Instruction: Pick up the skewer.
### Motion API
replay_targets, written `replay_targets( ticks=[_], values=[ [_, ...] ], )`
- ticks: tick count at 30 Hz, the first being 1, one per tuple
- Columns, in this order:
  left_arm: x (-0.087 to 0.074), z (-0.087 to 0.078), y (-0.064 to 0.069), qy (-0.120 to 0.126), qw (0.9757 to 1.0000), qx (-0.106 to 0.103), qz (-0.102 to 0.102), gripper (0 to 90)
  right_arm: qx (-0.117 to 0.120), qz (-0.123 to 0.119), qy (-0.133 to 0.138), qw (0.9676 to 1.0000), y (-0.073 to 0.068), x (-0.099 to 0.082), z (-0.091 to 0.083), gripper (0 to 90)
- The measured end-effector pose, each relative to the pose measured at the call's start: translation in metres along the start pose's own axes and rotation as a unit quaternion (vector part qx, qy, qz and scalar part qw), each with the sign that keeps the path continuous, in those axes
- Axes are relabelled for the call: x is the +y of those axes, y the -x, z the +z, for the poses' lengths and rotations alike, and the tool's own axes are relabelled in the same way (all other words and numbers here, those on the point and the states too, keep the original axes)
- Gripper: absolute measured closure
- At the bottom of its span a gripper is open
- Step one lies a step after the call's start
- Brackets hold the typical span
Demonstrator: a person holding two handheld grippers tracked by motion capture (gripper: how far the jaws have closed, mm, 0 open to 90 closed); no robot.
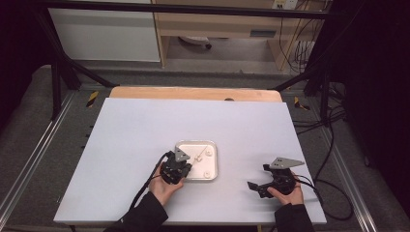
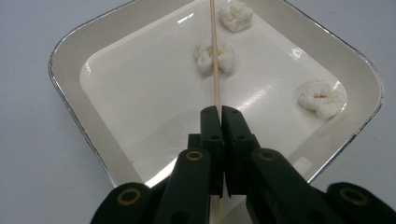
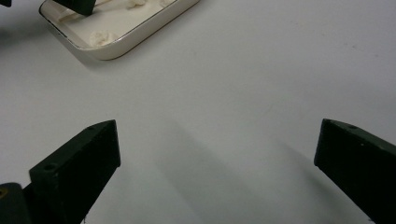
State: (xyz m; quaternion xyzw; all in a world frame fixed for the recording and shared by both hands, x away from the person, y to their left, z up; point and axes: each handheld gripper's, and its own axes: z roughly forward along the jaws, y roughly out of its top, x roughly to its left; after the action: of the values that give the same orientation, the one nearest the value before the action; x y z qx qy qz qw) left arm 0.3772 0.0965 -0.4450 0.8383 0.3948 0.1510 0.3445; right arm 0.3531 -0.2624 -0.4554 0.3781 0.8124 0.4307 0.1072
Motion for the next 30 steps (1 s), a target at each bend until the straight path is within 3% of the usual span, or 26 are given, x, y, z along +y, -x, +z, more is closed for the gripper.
replay_targets(
  ticks=[15,30],
  values=[
    [-0.003,-0.015,-0.009,0.023,0.9997,-0.01,0.006,88.3,0.0,-0.004,-0.002,1.0,-0.001,0.001,0.001,0.8],
    [0.0,-0.025,-0.01,0.029,0.9982,-0.036,0.039,88.4,-0.007,-0.026,-0.005,0.9996,-0.01,0.007,0.005,0.6]
  ],
)
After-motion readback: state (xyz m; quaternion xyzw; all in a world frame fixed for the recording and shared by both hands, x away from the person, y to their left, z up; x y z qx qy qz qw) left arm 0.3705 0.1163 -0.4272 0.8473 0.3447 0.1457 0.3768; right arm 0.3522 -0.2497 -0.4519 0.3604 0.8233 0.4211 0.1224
